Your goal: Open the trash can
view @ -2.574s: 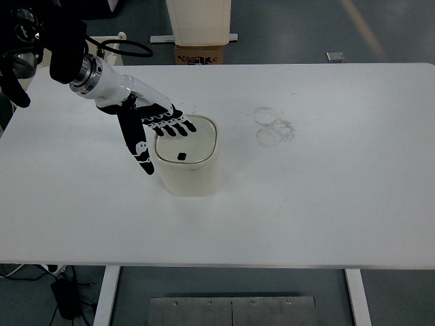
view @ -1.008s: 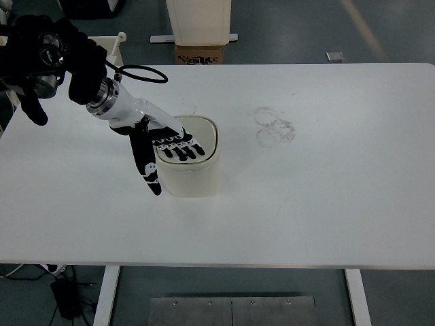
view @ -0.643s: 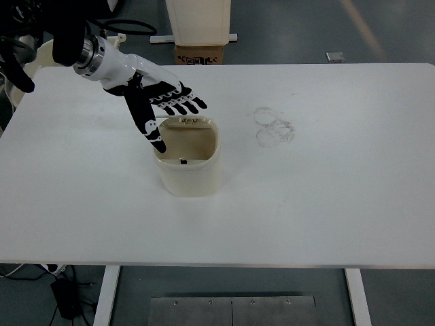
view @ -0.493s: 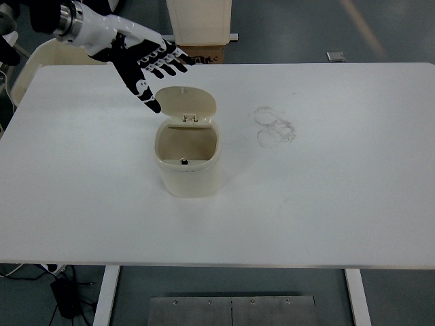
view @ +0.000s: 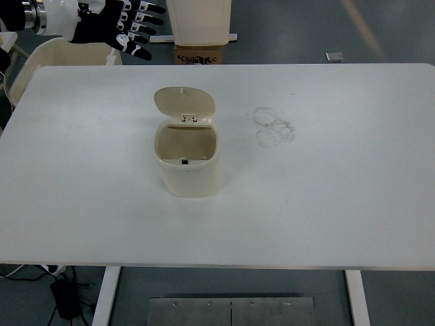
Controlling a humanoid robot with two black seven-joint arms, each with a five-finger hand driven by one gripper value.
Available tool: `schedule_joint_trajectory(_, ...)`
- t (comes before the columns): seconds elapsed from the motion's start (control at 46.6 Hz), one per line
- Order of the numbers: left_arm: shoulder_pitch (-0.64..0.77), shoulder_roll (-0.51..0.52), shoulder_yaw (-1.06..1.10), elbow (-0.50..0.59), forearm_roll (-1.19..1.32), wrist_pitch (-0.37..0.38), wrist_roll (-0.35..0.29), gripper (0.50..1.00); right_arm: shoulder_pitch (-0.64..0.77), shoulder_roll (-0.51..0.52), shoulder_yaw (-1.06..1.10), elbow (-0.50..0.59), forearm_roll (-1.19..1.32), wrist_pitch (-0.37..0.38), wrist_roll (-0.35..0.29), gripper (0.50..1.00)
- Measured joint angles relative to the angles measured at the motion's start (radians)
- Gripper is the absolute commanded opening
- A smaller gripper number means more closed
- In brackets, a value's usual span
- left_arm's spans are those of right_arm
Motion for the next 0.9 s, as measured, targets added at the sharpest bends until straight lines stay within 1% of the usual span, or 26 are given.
schedule_joint_trajectory(0.086,0.059,-0.004,-0.134,0.017,-0.004,0.0,-0.005,1.0,0.0,0.0,0.0,0.0,0.0,0.0,0.0,0.993)
schedule_joint_trajectory(0.172,0.107,-0.01,-0.23,0.044,-0.003,0.0,-0.029,1.0,0.0,0.0,0.0,0.0,-0.001,0.0,0.0,0.993)
schedule_joint_trajectory(0.257,0.14,-0.014,-0.291,0.065,-0.007,0.054,-0.079,1.0,0.0,0.0,0.0,0.0,0.0,0.0,0.0,0.993)
schedule_joint_trajectory(0.343,0.183,-0.042,-0.339,0.083,-0.033,0.134,-0.158,1.0,0.0,0.0,0.0,0.0,0.0,0.0,0.0,0.993)
schedule_joint_trajectory(0.429,0.229,-0.044,-0.366,0.092,-0.078,0.17,-0.198,1.0,0.001,0.0,0.0,0.0,0.001,0.0,0.0,0.993)
schedule_joint_trajectory(0.558,0.267,-0.048,-0.371,0.127,-0.155,0.177,-0.208,1.0,0.0,0.0,0.0,0.0,0.0,0.0,0.0,0.993)
schedule_joint_trajectory(0.751,0.318,-0.117,-0.371,0.284,-0.335,0.165,-0.211,1.0,0.001,0.0,0.001,0.0,0.0,0.0,0.0,0.993)
schedule_joint_trajectory(0.901,0.357,-0.16,-0.399,0.358,-0.423,0.149,-0.214,1.0,0.001,0.0,0.004,0.0,-0.001,0.0,0.0,0.993)
